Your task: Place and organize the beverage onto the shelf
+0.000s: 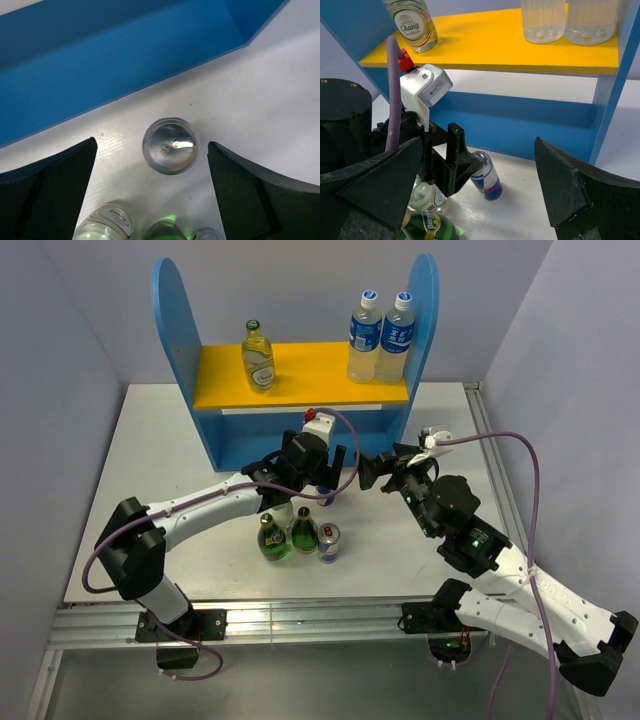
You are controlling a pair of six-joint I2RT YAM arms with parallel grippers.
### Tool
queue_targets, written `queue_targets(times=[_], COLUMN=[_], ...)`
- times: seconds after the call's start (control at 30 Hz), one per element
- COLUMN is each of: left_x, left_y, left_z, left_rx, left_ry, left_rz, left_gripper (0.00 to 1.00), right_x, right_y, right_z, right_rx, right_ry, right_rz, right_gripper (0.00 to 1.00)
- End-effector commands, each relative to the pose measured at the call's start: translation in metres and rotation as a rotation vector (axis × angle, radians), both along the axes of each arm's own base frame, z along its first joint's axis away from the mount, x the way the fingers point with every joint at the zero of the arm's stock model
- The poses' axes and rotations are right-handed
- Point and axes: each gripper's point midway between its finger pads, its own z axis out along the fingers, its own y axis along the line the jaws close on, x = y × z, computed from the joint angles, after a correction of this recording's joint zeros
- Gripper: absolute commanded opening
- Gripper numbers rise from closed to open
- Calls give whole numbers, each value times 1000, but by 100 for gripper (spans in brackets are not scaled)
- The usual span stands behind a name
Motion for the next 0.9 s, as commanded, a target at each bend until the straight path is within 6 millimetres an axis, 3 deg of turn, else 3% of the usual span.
queue_targets(times=[0.0,0.2,0.53,0.67,0.8,0.87], left_x=[1,-7,0,5,9,10], left_y=[-28,-37,-39,-37,-37,-36], left_z=[24,4,-27,-33,-38,-37], left_rx=[-76,-65,-18,9,28,27], left_ry=[-23,32,75,77,78,73], left_rz=[-95,-152,-115,-88,-73,-68], left_gripper=[99,99,98,92,67,66], right_x=[1,2,3,4,4,4], right_y=[1,0,-1,-2,-4,-3], right_z=[-1,-3,-5,-6,-7,-7], right_rx=[16,14,12,9,9,11], right_ry=[-2,0,4,6,7,5], right_rz=[-3,-15,-27,-30,-41,-38], right_gripper=[100,100,100,100,100,100])
